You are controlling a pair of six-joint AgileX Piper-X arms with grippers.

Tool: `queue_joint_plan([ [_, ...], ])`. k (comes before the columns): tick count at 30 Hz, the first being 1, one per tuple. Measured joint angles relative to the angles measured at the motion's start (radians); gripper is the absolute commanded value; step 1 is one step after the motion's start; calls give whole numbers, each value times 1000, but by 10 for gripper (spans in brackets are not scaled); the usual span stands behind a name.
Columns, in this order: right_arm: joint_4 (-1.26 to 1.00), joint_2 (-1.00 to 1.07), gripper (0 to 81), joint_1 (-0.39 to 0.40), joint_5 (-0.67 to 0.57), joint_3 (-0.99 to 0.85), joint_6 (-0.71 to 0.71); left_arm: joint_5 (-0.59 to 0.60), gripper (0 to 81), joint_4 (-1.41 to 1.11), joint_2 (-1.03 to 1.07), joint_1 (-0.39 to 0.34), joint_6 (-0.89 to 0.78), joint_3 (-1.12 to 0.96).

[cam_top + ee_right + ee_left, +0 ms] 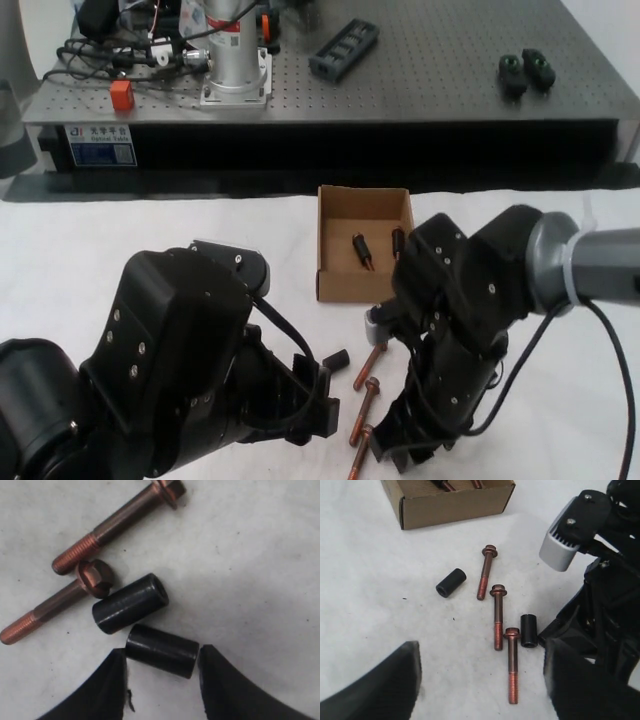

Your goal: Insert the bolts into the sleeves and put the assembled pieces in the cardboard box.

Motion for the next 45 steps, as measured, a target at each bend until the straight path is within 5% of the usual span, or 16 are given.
queue_joint_plan([
  [7, -50, 0, 329, 2, 20, 18, 0, 0, 501, 0, 0, 0, 0, 0],
  [13, -50, 8, 207, 2, 42, 18, -2, 0, 501, 0, 0, 0, 0, 0],
  [22, 109, -128, 143, -48, 203, 18, -378, 0, 501, 23, 0, 0, 4, 0],
  [30, 130, -173, 143, -68, 206, 18, -572, 0, 501, 30, 0, 0, 11, 0],
  [34, 150, -169, 187, -91, 207, 18, -612, 0, 501, 30, 0, 0, 17, 0],
  [39, 165, -153, 337, -117, 207, 18, -619, 0, 501, 30, 0, 0, 20, 0],
  [45, 170, -139, 342, -145, 208, 18, -590, 0, 501, 30, 0, 0, 26, 0],
])
